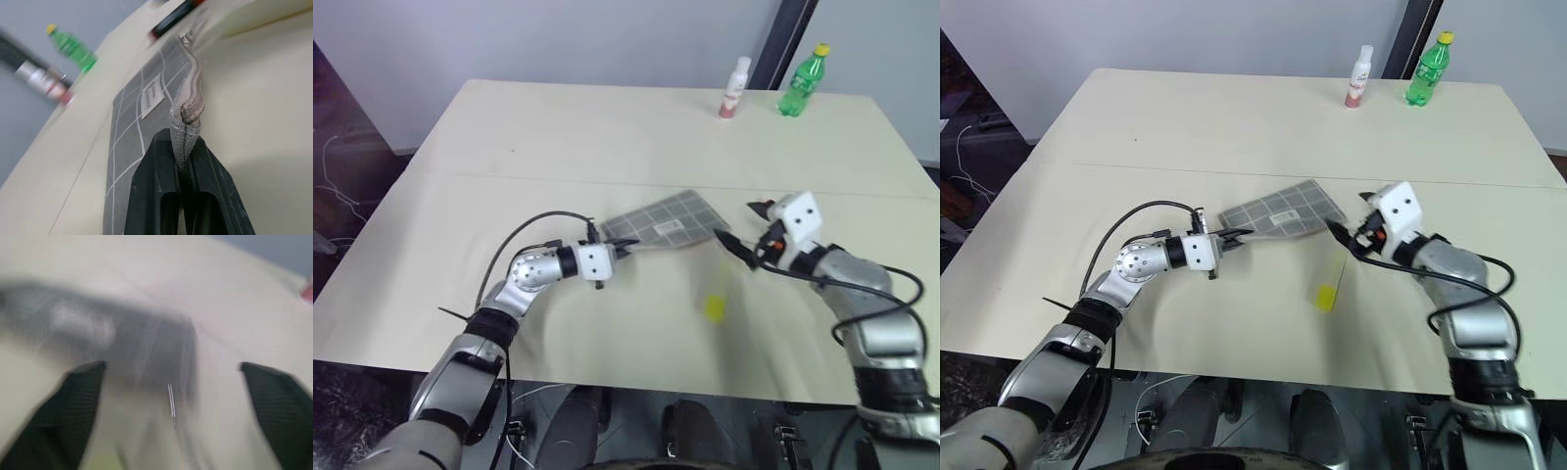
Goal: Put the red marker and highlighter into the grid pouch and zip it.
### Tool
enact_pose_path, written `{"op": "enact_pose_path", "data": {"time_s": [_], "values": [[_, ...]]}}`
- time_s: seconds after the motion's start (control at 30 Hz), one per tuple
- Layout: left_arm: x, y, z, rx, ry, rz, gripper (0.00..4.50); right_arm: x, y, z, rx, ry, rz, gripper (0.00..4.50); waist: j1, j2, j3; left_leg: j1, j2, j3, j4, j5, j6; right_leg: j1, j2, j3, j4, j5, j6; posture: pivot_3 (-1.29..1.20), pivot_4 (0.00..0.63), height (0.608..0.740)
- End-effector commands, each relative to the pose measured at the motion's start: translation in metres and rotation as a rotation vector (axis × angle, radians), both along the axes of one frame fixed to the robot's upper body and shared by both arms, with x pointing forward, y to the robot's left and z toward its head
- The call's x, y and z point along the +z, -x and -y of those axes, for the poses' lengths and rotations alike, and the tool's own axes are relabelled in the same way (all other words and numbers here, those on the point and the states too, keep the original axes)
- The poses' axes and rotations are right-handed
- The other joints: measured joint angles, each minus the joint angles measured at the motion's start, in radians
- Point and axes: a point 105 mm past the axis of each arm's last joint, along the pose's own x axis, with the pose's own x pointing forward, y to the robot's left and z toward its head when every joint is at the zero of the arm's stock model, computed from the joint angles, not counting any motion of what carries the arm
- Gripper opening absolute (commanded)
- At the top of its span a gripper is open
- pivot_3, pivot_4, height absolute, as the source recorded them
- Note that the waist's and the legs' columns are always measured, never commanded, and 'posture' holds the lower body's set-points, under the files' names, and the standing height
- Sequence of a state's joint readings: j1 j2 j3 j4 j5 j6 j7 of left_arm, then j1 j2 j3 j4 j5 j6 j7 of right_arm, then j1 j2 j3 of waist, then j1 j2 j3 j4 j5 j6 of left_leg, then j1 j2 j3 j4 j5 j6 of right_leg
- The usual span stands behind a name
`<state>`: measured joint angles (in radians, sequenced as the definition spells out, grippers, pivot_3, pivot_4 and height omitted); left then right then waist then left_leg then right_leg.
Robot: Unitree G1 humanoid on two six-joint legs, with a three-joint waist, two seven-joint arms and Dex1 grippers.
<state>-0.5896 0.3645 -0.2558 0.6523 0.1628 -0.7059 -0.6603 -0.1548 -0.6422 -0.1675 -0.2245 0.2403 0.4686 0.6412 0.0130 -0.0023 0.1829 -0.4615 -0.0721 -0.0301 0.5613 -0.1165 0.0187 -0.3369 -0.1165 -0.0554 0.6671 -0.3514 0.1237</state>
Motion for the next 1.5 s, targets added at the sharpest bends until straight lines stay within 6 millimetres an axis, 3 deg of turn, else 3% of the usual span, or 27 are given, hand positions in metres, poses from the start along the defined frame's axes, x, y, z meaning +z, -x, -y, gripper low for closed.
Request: {"op": "enact_pose_path", "data": {"time_s": [0.03, 0.33, 0.5, 0.57, 0.8, 0.97, 1.17, 1.5], "values": [[0.014, -0.002, 0.001, 0.035, 0.075, 0.026, 0.00, 0.005, 0.001, -0.003, -0.006, 0.000, 0.019, 4.45, -0.004, 0.001, 0.000, 0.000, 0.000, 0.000, 0.000, 0.000, 0.000, 0.000, 0.000, 0.000, 0.000, 0.000, 0.000, 0.00, 0.150, 0.740], [0.012, 0.002, 0.014, 0.013, 0.064, 0.032, 0.00, -0.012, -0.036, -0.004, -0.149, -0.091, -0.051, 4.45, -0.001, 0.001, 0.000, 0.000, 0.000, 0.000, 0.000, 0.000, 0.000, 0.000, 0.001, 0.000, 0.000, 0.000, 0.000, 0.00, 0.150, 0.740], [0.016, 0.000, 0.015, 0.020, 0.070, 0.047, 0.00, -0.024, -0.046, -0.008, -0.158, -0.089, -0.127, 4.45, 0.000, 0.001, 0.000, 0.000, -0.001, 0.000, 0.000, 0.001, 0.000, 0.000, 0.001, 0.000, 0.000, 0.000, 0.000, 0.00, 0.150, 0.740], [0.017, -0.001, 0.015, 0.022, 0.071, 0.051, 0.00, -0.026, -0.052, -0.008, -0.179, -0.119, -0.139, 3.69, -0.001, 0.001, 0.000, 0.000, -0.001, 0.000, 0.000, 0.001, 0.002, 0.000, 0.001, 0.000, 0.000, 0.000, 0.000, 0.00, 0.150, 0.740], [0.016, 0.001, 0.012, 0.028, 0.072, 0.054, 0.00, -0.024, -0.054, -0.031, -0.093, -0.099, -0.110, 0.04, -0.002, 0.001, 0.000, 0.000, 0.000, 0.000, 0.000, 0.002, 0.002, -0.001, 0.002, 0.000, 0.001, 0.000, 0.000, 0.00, 0.150, 0.740], [0.016, -0.001, 0.014, 0.038, 0.069, 0.066, 0.00, -0.014, -0.044, -0.055, 0.070, 0.062, -0.021, 0.04, -0.002, 0.001, 0.000, 0.000, 0.000, 0.000, 0.000, 0.002, 0.002, -0.001, 0.002, 0.000, 0.001, 0.000, 0.000, 0.00, 0.150, 0.740], [0.020, -0.005, 0.024, 0.040, 0.085, 0.062, 0.00, 0.000, -0.013, -0.108, 0.439, 0.243, 0.081, 0.04, -0.001, 0.001, 0.000, -0.001, 0.000, 0.000, 0.000, 0.000, 0.000, -0.001, 0.002, 0.000, 0.000, 0.000, 0.000, 0.00, 0.150, 0.740], [0.018, -0.008, 0.032, 0.027, 0.061, 0.071, 0.00, 0.014, 0.018, -0.144, 0.772, 0.383, 0.211, 0.04, 0.000, 0.001, 0.000, 0.000, 0.000, 0.000, 0.000, 0.000, 0.000, -0.001, 0.002, 0.000, 0.000, 0.000, 0.000, 0.00, 0.150, 0.740]]}}
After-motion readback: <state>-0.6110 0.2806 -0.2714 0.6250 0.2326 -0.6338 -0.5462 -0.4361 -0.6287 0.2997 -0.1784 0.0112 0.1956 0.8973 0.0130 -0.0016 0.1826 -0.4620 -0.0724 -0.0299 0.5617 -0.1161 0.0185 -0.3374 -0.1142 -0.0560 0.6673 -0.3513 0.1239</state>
